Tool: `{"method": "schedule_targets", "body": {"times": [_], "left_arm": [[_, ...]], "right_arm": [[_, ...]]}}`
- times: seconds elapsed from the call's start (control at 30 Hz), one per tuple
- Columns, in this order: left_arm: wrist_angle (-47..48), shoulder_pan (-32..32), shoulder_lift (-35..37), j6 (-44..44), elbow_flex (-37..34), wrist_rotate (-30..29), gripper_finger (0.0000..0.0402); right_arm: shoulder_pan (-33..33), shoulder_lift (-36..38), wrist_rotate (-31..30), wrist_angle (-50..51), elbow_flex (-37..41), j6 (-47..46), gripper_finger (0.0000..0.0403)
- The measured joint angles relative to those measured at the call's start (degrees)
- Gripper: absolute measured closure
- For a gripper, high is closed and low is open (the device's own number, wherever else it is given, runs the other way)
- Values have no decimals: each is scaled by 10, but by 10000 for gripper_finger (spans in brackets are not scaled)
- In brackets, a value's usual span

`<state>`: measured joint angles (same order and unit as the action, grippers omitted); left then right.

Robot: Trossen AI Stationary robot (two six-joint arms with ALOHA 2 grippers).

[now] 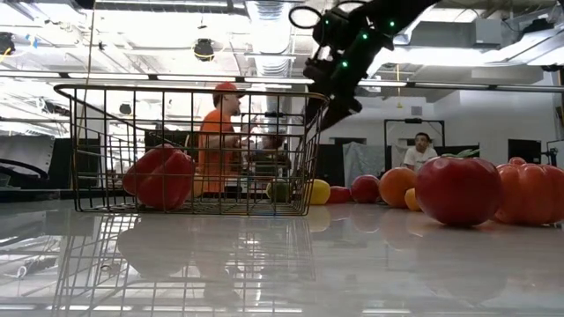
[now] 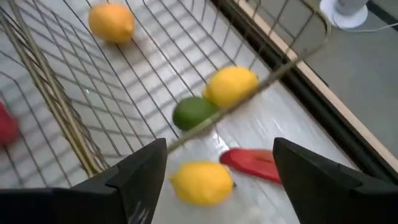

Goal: Sort produce into baskets
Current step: Put the yellow lemon into the top mesh basket

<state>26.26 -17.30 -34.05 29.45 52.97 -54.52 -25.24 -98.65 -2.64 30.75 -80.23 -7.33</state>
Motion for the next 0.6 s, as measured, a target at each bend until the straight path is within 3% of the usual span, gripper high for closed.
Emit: {"method": "schedule_targets", "body": {"times": [0.13,0.33,0.6], "left_arm": [[0,0,0,-2,0,2,219],[0,0,0,-2,0,3,219],[0,0,0,2,0,3,219]], "right_arm": [[-8,0,18,-14,50,1,85],[-6,0,55,-117,156,-49,85],[0,0,56,-199,203,-61,77]]}}
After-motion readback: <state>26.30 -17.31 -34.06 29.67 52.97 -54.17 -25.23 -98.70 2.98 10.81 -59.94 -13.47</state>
